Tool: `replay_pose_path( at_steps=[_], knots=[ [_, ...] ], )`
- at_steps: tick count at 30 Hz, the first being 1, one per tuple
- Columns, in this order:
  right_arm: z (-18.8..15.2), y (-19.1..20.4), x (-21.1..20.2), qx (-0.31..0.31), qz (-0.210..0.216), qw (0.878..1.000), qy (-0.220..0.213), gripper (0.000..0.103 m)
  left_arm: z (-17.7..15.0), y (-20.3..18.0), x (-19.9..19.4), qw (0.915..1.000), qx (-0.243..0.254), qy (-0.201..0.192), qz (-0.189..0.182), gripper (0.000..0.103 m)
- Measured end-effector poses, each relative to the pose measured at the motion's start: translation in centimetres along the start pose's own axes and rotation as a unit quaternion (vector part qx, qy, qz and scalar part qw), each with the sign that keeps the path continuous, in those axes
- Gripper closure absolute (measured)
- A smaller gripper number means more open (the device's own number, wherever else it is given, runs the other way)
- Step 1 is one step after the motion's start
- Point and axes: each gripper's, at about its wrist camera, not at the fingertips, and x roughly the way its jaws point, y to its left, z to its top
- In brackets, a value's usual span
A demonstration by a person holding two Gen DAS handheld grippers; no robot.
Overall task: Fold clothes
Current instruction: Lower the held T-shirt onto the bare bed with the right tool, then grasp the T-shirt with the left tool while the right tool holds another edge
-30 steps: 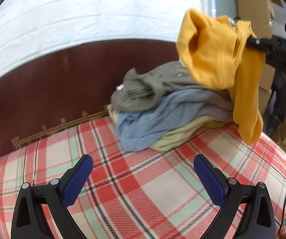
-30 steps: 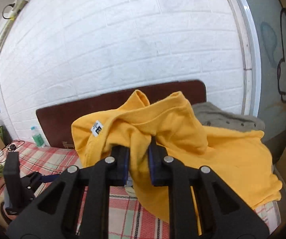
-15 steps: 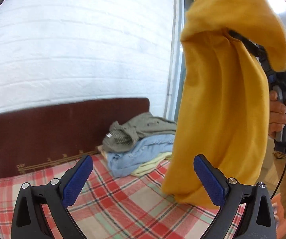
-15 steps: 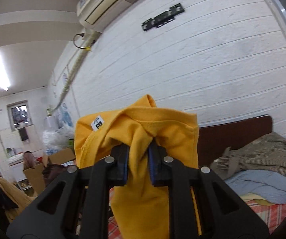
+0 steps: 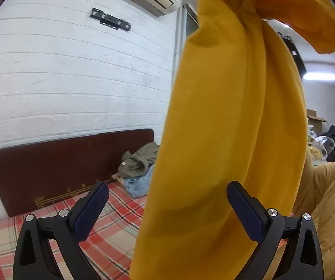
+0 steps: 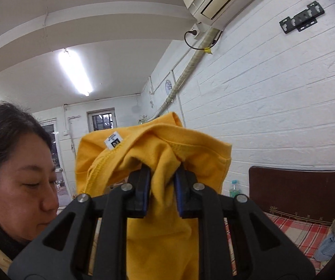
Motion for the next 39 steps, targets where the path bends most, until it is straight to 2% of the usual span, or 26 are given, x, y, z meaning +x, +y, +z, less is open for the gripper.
replay_pose_path(
  at_steps=[2, 5, 6, 7, 8, 9, 10, 12, 14, 16, 17, 18, 20, 22, 24, 26, 29, 31, 32, 33, 34, 36, 37, 39],
  knots=[
    [-1.0, -2.2, 1.6, 0.023, 0.005, 1.0, 0.012, 0.081, -1.3, 0.5, 0.2, 0.9997, -0.01, 0.018, -0.012, 0.0],
    [-4.2, -8.4, 5.0, 0.083, 0.002, 0.995, 0.047, 0.077, -4.1, 2.2, 1.7, 0.9957, -0.061, 0.063, -0.03, 0.002],
    [-5.7, -11.0, 6.4, 0.11, -0.008, 0.992, 0.064, 0.077, -5.4, 3.0, 2.5, 0.9928, -0.082, 0.082, -0.03, 0.012],
    [-7.8, -13.9, 8.0, 0.141, -0.029, 0.986, 0.087, 0.076, -6.6, 3.9, 3.3, 0.9889, -0.103, 0.102, -0.031, 0.03],
    [-10.1, -16.7, 9.6, 0.17, -0.052, 0.977, 0.115, 0.074, -7.9, 4.7, 4.1, 0.9843, -0.125, 0.121, -0.031, 0.038],
    [-12.6, -19.3, 10.9, 0.196, -0.081, 0.967, 0.145, 0.074, -9.1, 5.6, 4.8, 0.9791, -0.147, 0.139, -0.023, 0.052],
    [-15.2, -21.9, 12.1, 0.22, -0.12, 0.951, 0.178, 0.072, -10.3, 6.5, 5.5, 0.9731, -0.169, 0.156, -0.015, 0.058],
    [-20.7, -26.4, 13.7, 0.262, -0.181, 0.917, 0.242, 0.067, -12.9, 8.2, 6.6, 0.9598, -0.212, 0.185, 0.008, 0.058],
    [-25.1, -29.1, 13.8, 0.274, -0.236, 0.886, 0.289, 0.066, -15.1, 9.4, 6.9, 0.9472, -0.247, 0.203, 0.024, 0.058],
    [-27.4, -30.0, 12.7, 0.279, -0.265, 0.871, 0.305, 0.053, -16.1, 10.0, 6.7, 0.9415, -0.267, 0.203, 0.032, 0.058],
    [-28.3, -30.0, 11.6, 0.288, -0.274, 0.866, 0.303, 0.041, -16.2, 10.0, 6.5, 0.9401, -0.273, 0.201, 0.033, 0.058],
    [-29.0, -29.9, 10.5, 0.299, -0.277, 0.862, 0.3, 0.037, -16.2, 10.0, 6.2, 0.9388, -0.279, 0.199, 0.034, 0.057],
    [-29.9, -28.2, 8.2, 0.311, -0.265, 0.865, 0.292, 0.037, -16.5, 10.1, 5.8, 0.9371, -0.287, 0.196, 0.035, 0.047],
    [-30.9, -26.0, 6.5, 0.316, -0.253, 0.867, 0.29, 0.033, -16.7, 9.8, 5.7, 0.9364, -0.286, 0.199, 0.042, 0.031],
    [-32.0, -23.6, 6.0, 0.314, -0.242, 0.868, 0.299, 0.033, -16.9, 9.5, 6.0, 0.9345, -0.286, 0.207, 0.047, 0.029],
    [-33.4, -21.4, 5.3, 0.326, -0.224, 0.868, 0.302, 0.032, -18.7, 9.8, 5.3, 0.9317, -0.292, 0.212, 0.04, 0.029],
    [-35.4, -18.8, 5.7, 0.316, -0.228, 0.863, 0.321, 0.032, -19.7, 9.3, 5.8, 0.9269, -0.298, 0.225, 0.041, 0.029],
    [-36.2, -17.6, 6.5, 0.303, -0.224, 0.87, 0.319, 0.034, -20.3, 8.9, 6.2, 0.9234, -0.3, 0.235, 0.045, 0.031],
    [-36.4, -17.3, 7.0, 0.296, -0.222, 0.874, 0.316, 0.051, -20.6, 8.8, 6.4, 0.9214, -0.302, 0.239, 0.052, 0.036],
    [-36.5, -17.1, 7.4, 0.288, -0.225, 0.876, 0.316, 0.084, -20.6, 8.8, 6.5, 0.9203, -0.301, 0.242, 0.06, 0.053],
    [-36.4, -17.2, 7.7, 0.281, -0.233, 0.874, 0.32, 0.093, -20.5, 9.0, 6.4, 0.9183, -0.304, 0.244, 0.067, 0.075],
    [-35.3, -17.2, 7.4, 0.264, -0.248, 0.879, 0.311, 0.095, -20.1, 9.6, 5.8, 0.916, -0.315, 0.237, 0.076, 0.087],
    [-34.3, -17.1, 6.9, 0.253, -0.256, 0.883, 0.301, 0.095, -19.7, 9.9, 5.4, 0.9161, -0.321, 0.228, 0.077, 0.089],
    [-31.5, -16.9, 5.6, 0.227, -0.277, 0.892, 0.275, 0.095, -17.9, 10.2, 4.2, 0.9225, -0.319, 0.202, 0.08, 0.09]
  ],
)
